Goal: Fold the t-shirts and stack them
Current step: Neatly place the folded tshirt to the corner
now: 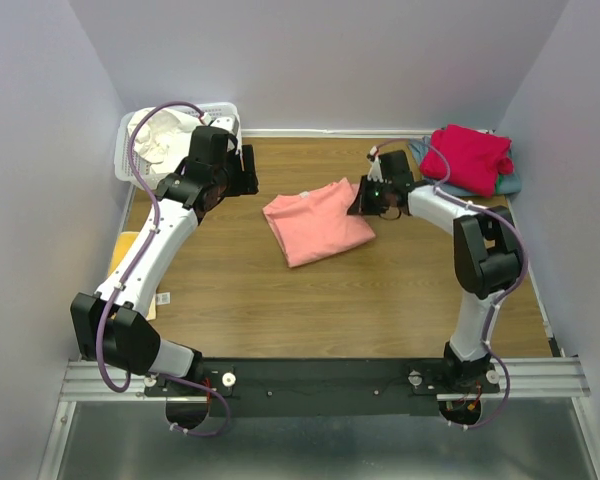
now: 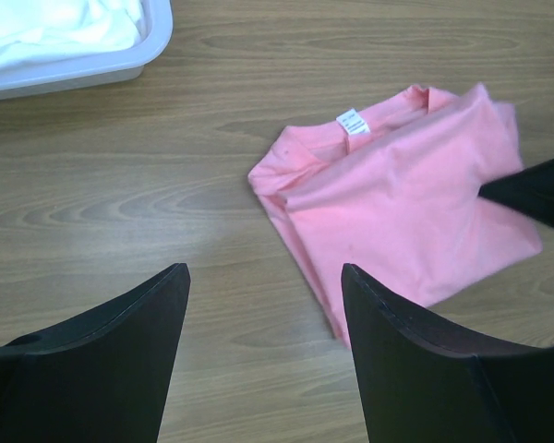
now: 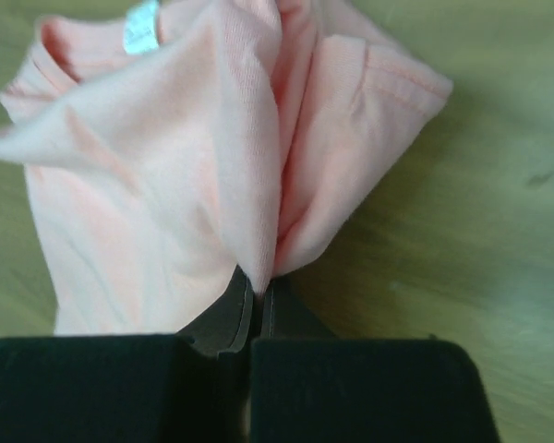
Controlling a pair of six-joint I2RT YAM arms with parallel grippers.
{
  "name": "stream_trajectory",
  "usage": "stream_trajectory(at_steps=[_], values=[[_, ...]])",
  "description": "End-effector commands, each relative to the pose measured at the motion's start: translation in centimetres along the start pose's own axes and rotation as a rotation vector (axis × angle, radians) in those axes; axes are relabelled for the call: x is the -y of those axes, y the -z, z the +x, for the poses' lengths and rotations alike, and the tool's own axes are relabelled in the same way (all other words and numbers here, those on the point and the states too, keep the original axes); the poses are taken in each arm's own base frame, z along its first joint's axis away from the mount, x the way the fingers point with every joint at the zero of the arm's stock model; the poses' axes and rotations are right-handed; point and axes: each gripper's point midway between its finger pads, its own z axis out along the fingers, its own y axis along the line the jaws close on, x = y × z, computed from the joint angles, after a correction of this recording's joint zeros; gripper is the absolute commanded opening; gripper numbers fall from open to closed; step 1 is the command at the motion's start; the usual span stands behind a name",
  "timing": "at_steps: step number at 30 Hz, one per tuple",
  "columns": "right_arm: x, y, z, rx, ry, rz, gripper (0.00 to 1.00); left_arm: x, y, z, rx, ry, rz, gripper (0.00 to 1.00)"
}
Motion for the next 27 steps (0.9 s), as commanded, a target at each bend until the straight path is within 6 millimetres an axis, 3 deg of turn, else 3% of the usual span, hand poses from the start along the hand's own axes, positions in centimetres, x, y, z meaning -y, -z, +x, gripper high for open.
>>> stream_trajectory(at_steps=[1,3,4,6,7,10,11,13,14,15,16,18,21,27], values=[[4.0,2.1,-6.3,0.082,0.055,0.226,0.01,-0.2,0.1,-0.1,0.003,-0.014,0.008,0.76],[5.3,1.8,-7.7,0.090,0.070,0.267,0.01,0.0,0.1,-0.1,0.002,-0.015,0.016,0.76],[5.9,2.5,-9.9,0.126,0.070,0.300,0.01,0.0,0.1,-0.1,0.003,-0.015,0.018,0.76],[7.9,1.7,-10.8,0.115,0.070,0.335,0.01,0.0,0.1,-0.1,0.005,-0.020,0.018,0.76],[8.6,2.6,-13.2,0.158,0.066,0.354,0.01,0.0,0.1,-0.1,0.004,-0.020,0.021,0.76],[12.0,1.8,-14.5,0.149,0.062,0.411,0.01,0.1,0.0,0.0,0.003,-0.021,0.029,0.76],[12.2,2.2,-16.8,0.195,0.071,0.421,0.01,0.2,0.0,0.0,0.003,-0.018,0.034,0.76],[14.7,1.0,-16.6,0.154,0.061,0.453,0.01,0.7,-0.2,0.2,-0.004,-0.013,0.064,0.76],[14.6,1.7,-18.9,0.204,0.067,0.451,0.01,1.0,-0.2,0.3,-0.008,-0.013,0.077,0.76],[15.0,1.8,-19.3,0.211,0.065,0.455,0.01,1.2,-0.3,0.3,-0.010,-0.011,0.084,0.76],[16.7,1.5,-19.3,0.204,0.052,0.493,0.01,1.3,-0.4,0.3,-0.010,-0.010,0.089,0.76],[17.2,2.6,-21.5,0.260,0.058,0.513,0.01,1.3,-0.5,0.2,-0.012,-0.011,0.092,0.76],[18.7,3.6,-22.9,0.295,0.059,0.552,0.01,1.4,-0.8,0.2,-0.015,-0.014,0.094,0.76],[20.8,8.7,-27.6,0.449,0.033,0.597,0.01,1.7,-1.7,0.4,-0.039,-0.020,0.106,0.76]])
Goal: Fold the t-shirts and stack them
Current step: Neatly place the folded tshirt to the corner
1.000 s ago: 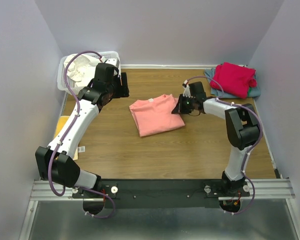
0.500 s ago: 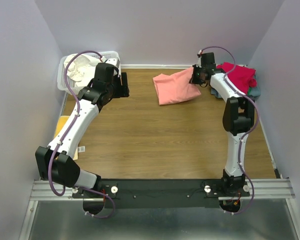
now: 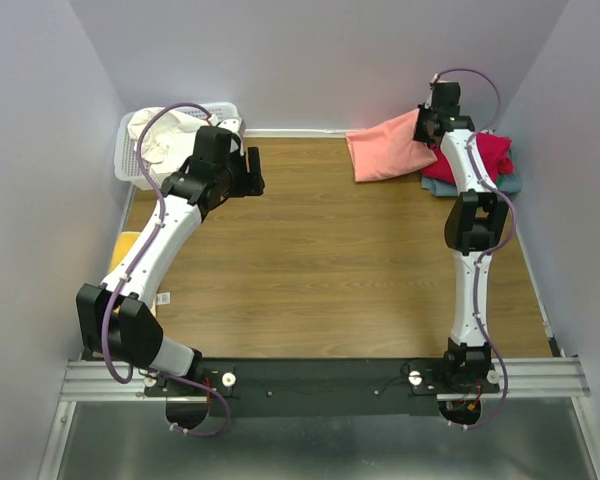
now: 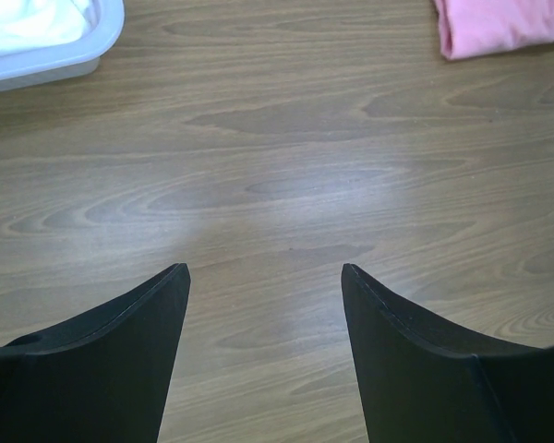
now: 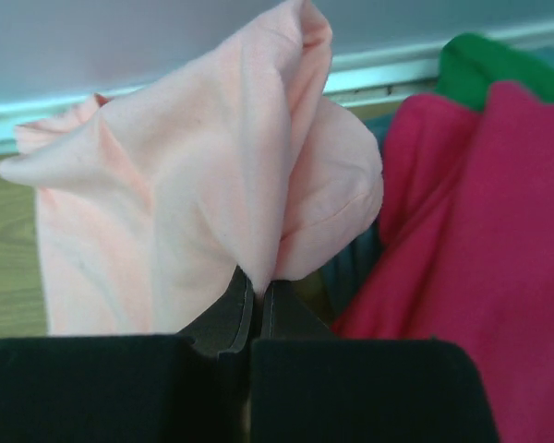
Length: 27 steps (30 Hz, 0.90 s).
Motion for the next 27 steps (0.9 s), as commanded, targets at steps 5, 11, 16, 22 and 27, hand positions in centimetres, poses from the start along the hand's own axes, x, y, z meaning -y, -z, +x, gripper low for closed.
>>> stream_trajectory(at_steps=[5,11,16,22,27], values=[[7.8,3.6,-7.1,0.177,-0.066,0.156,0.01,0.4,-1.3,-0.3,-0.017,-0.018,0.026,0.76],[14.1,6.0,-8.0,0.214,-0.133,0.329,0.01,0.2,-1.9,-0.1,-0.029,-0.016,0.019,0.76],[17.5,9.2,-10.0,0.357,-0.177,0.520,0.01,0.1,-2.3,0.1,-0.039,-0.013,0.014,0.76],[19.7,13.7,-13.3,0.487,-0.249,0.646,0.01,0.0,-2.7,0.3,-0.045,-0.002,0.007,0.75],[20.3,15.7,-15.8,0.568,-0.276,0.655,0.01,0.0,-2.8,0.3,-0.042,0.007,0.003,0.75]])
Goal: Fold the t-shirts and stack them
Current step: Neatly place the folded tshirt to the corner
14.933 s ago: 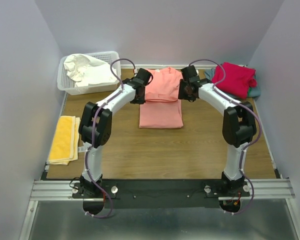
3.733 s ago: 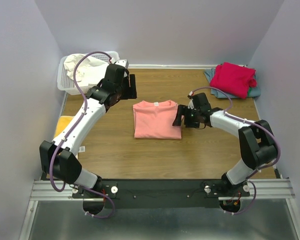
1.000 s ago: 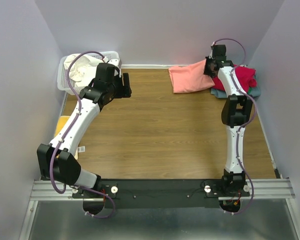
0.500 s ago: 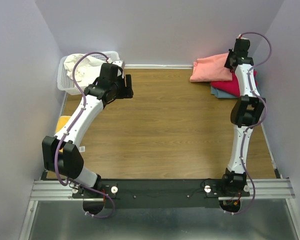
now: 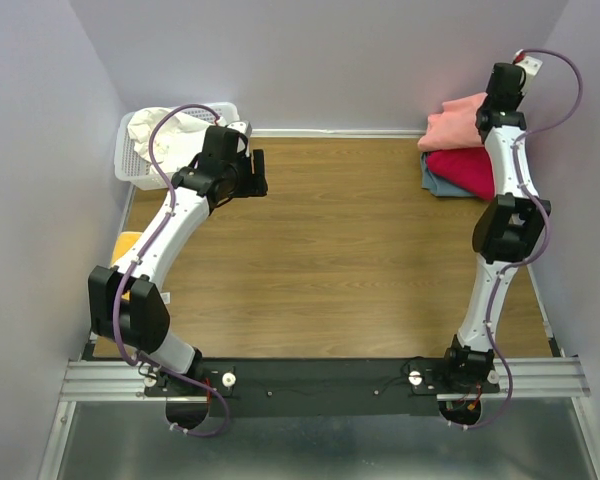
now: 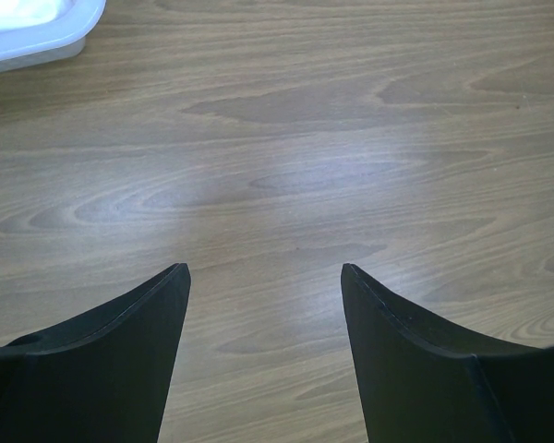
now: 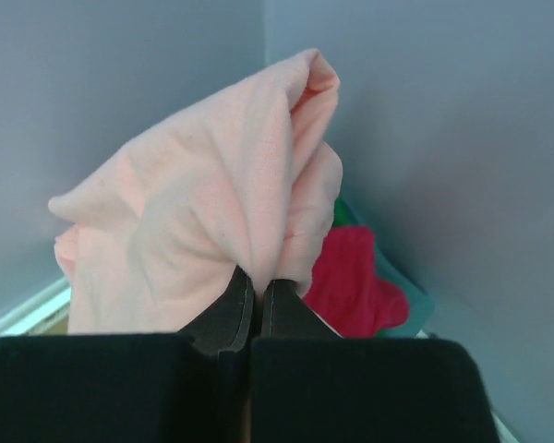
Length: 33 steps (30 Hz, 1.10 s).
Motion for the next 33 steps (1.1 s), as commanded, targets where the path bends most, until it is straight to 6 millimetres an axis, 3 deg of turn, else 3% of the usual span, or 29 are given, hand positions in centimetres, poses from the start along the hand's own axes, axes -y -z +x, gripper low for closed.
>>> stream_trajectory(at_steps=[1,9,12,13,15,17,21,22,25,27,33], values=[[3.9,1.3,-7.9,0.203,-0.111,0.119,0.01,0.3,0.2,-1.2,0.032,0.011,0.014,0.76],[5.6,-0.5,-4.4,0.141,-0.109,0.197,0.01,0.4,0.0,-1.1,0.029,0.017,0.016,0.75],[5.8,-1.6,-2.0,0.093,-0.091,0.197,0.01,0.5,0.1,-1.1,0.031,0.020,0.020,0.75],[5.8,-1.8,-1.3,0.078,-0.088,0.201,0.05,0.4,0.0,-1.0,0.028,0.020,0.019,0.75],[5.8,-2.3,1.0,0.030,-0.075,0.207,0.41,0.4,0.0,-1.0,0.030,0.020,0.018,0.75],[6.0,-2.3,2.4,-0.012,-0.084,0.223,0.61,0.4,-0.1,-1.0,0.026,0.018,0.020,0.75],[5.9,-0.9,1.3,-0.007,-0.132,0.203,0.71,0.5,-0.1,-0.8,0.021,0.020,0.027,0.75],[5.8,-0.3,0.2,0.008,-0.147,0.183,0.72,0.5,-0.1,-0.7,0.021,0.018,0.028,0.75],[4.0,0.8,-0.7,0.000,-0.158,0.080,0.72,0.6,-0.2,-0.7,0.023,0.016,0.032,0.75],[1.3,2.0,-1.1,-0.014,-0.149,-0.047,0.71,0.5,-0.2,-0.7,0.025,0.016,0.031,0.76],[-5.4,5.0,1.9,-0.123,-0.091,-0.342,0.68,0.6,-0.8,-0.5,0.024,0.023,0.034,0.75]])
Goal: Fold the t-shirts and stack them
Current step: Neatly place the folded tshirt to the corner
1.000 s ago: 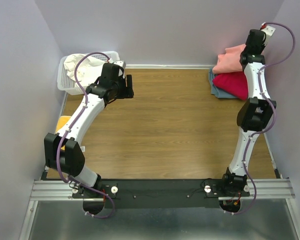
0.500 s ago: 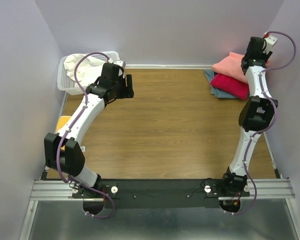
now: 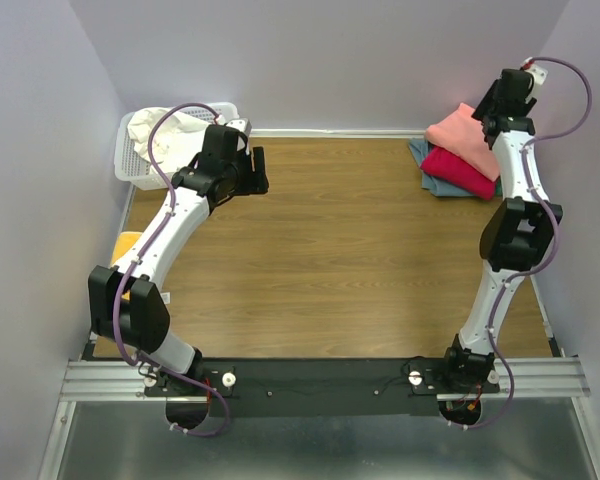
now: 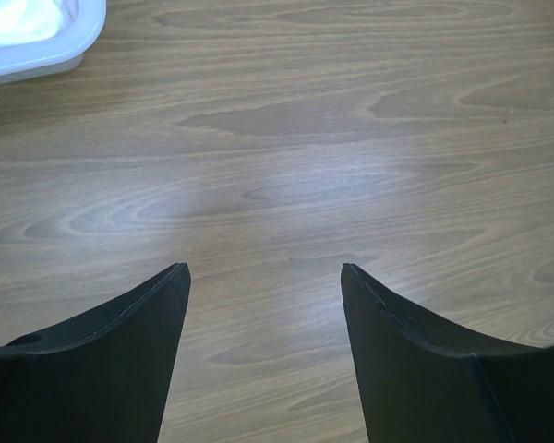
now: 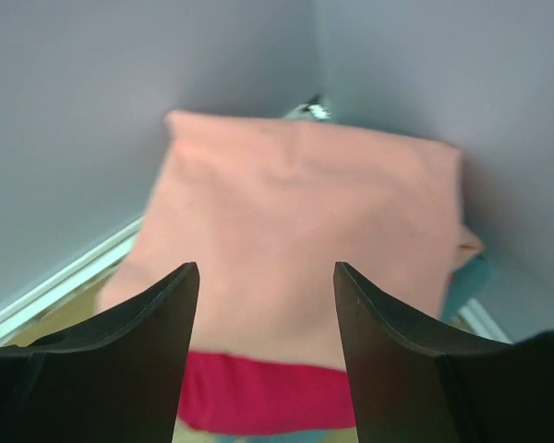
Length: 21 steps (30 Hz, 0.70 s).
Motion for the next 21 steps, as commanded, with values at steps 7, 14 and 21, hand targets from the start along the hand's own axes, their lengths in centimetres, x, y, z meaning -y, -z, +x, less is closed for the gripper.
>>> stream_trajectory(at_steps=[7,14,21], values=[[-10.4,3.6,7.2,-0.258,-0.025,-0.449,0.68,0.1,-0.9,0.6,-0.008,0.002,0.019,0.75],[-12.5,2.4,10.1,-0.346,-0.098,-0.519,0.68,-0.3,-1.1,0.9,-0.012,-0.002,0.006,0.75],[-12.5,0.6,11.1,-0.317,-0.038,-0.461,0.68,-0.3,-1.6,1.4,-0.026,-0.009,0.010,0.75]])
